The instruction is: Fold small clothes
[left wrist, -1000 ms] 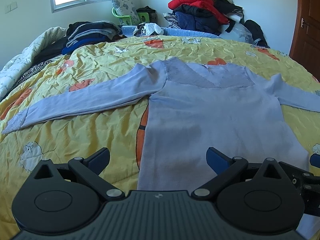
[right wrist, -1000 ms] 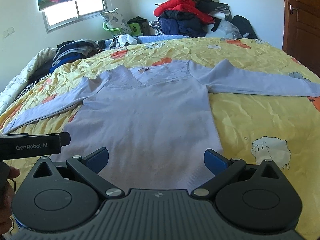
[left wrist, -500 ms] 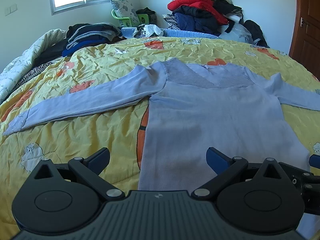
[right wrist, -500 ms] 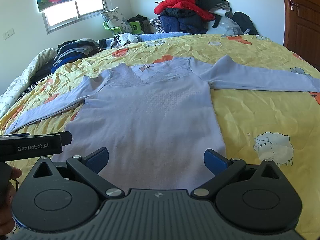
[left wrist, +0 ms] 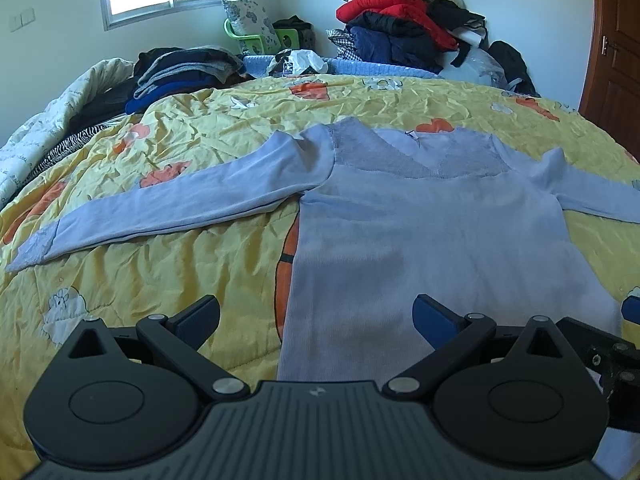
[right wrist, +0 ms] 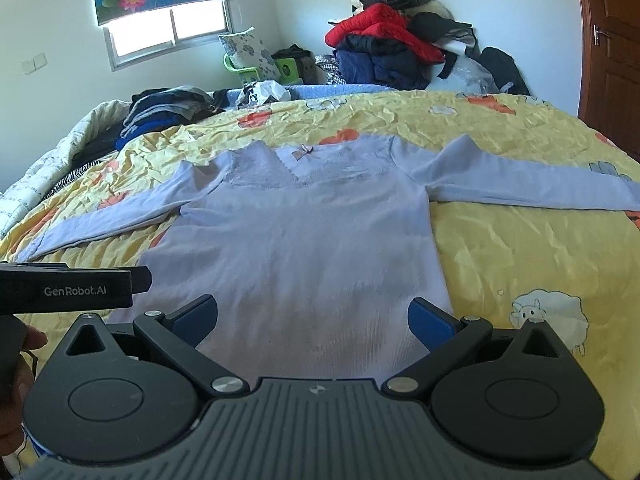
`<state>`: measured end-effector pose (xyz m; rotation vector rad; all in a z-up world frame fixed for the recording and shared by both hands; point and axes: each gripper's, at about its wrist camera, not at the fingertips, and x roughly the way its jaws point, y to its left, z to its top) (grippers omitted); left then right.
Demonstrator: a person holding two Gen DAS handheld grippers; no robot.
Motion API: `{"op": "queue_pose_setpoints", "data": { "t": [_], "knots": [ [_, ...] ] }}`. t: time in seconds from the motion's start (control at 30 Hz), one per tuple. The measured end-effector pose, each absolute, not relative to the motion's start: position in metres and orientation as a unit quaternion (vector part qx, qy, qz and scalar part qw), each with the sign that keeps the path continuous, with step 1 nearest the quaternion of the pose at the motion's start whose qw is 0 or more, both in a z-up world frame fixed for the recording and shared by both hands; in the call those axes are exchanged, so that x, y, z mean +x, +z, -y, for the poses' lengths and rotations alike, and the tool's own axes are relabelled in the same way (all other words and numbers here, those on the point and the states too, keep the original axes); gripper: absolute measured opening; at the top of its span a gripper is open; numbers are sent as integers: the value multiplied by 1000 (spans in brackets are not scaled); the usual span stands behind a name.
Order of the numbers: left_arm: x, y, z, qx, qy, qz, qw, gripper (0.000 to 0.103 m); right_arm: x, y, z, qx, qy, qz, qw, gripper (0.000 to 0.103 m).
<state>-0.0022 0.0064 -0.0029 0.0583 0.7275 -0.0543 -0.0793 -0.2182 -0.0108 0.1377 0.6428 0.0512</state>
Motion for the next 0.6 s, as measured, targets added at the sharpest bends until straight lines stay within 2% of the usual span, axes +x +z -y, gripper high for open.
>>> {"op": "queue_pose_setpoints", "data": {
  "t": [0.6],
  "knots": [
    [19, -15, 5, 47, -31, -365, 929, 103, -60, -17, 237, 90, 47, -308, 946, 102]
  ]
}}
